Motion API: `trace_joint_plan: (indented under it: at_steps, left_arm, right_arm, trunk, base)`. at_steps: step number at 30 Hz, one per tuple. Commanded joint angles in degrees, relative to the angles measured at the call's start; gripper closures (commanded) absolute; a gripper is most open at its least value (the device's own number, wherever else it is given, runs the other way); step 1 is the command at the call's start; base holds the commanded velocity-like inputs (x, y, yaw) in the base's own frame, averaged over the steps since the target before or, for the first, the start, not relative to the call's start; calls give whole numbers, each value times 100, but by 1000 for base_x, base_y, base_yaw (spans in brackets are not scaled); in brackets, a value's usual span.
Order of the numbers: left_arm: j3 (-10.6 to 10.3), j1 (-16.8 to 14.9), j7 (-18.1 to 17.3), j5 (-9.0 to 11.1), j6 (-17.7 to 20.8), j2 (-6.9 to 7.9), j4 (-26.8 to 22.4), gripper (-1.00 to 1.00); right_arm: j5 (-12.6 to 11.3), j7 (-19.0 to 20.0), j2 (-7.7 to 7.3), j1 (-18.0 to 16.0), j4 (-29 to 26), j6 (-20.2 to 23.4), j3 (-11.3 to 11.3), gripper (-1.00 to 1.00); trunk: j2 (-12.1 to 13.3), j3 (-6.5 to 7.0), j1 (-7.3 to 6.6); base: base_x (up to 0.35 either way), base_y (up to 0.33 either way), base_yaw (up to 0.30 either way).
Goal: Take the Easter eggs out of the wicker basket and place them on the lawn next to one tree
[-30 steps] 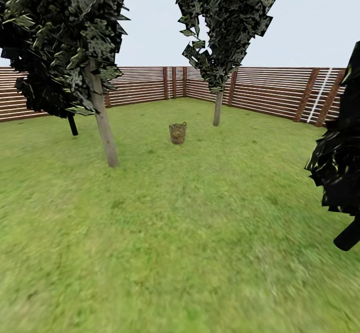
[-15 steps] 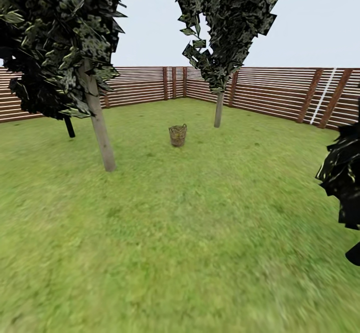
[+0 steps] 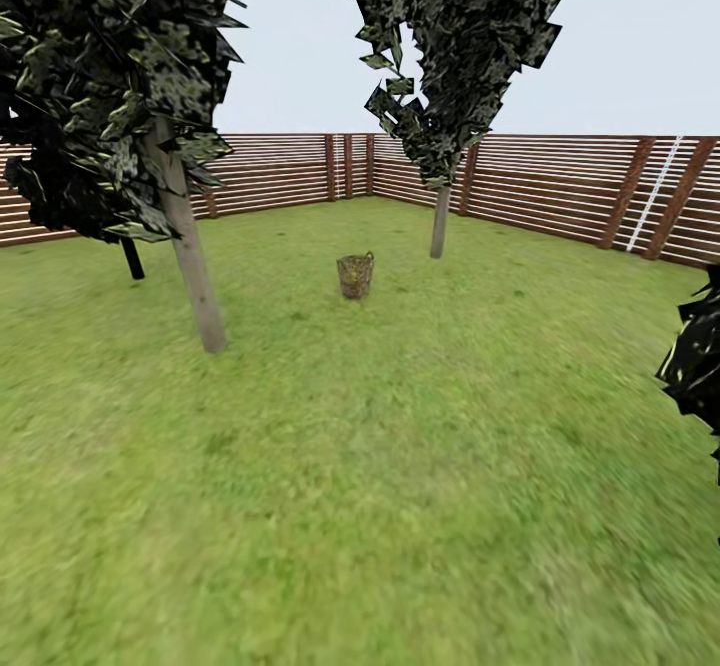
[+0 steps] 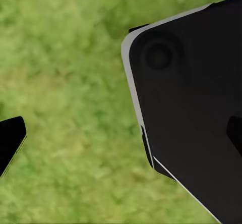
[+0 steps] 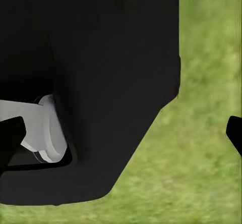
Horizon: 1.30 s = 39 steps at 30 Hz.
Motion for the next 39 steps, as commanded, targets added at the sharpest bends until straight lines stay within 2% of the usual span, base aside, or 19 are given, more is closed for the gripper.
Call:
trace_joint_plan:
  at_steps: [1,26,39]
  left_arm:
    - [-42,0,42,-35,-16,1,-1,-100]
    - [-46,0,42,-35,-16,3,-1,-100]
    - [-46,0,42,-35,-16,-2,-1,-100]
  right_arm:
    - [-24,-2,1,-2,10,-36,-38,-100]
    - [-69,-2,18,-2,0,-41,-51,-100]
    - [-22,-2,69,-2,-162,-57,22,-100]
  trunk:
    - [-3,-4,5]
    - [-3,-4,5]
    - [-3,-4,5]
  base:
    - [340,0,0]
    - [340,0,0]
    - [340,0,0]
